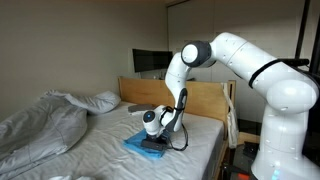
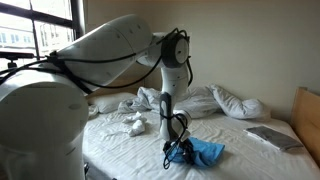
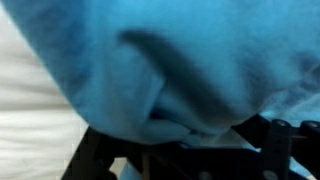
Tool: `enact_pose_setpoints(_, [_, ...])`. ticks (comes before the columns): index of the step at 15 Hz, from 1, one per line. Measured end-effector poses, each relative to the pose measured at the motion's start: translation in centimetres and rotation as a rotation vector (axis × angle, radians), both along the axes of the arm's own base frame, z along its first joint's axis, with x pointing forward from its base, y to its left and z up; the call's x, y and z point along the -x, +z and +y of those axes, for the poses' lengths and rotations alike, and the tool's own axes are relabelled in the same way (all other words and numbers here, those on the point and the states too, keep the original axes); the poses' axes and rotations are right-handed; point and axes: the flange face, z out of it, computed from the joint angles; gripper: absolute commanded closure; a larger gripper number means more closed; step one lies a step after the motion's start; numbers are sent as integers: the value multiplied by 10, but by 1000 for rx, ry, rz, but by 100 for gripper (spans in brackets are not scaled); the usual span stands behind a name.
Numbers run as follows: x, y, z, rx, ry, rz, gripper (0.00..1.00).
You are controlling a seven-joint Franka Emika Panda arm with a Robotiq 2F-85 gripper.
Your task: Fold the blue cloth
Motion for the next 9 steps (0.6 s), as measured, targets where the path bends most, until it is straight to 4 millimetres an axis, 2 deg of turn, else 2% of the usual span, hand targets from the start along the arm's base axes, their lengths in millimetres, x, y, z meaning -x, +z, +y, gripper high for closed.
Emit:
enact_pose_setpoints(3, [-5,3,6,21,19,-22,79])
enact_pose_setpoints(5, [-12,7,11,27,29,-36,89])
enact_pose_setpoints(8, [-21,13,18,35,46,-57,91])
enact_pose_setpoints(9, [-24,15,21,37,51,-64,88])
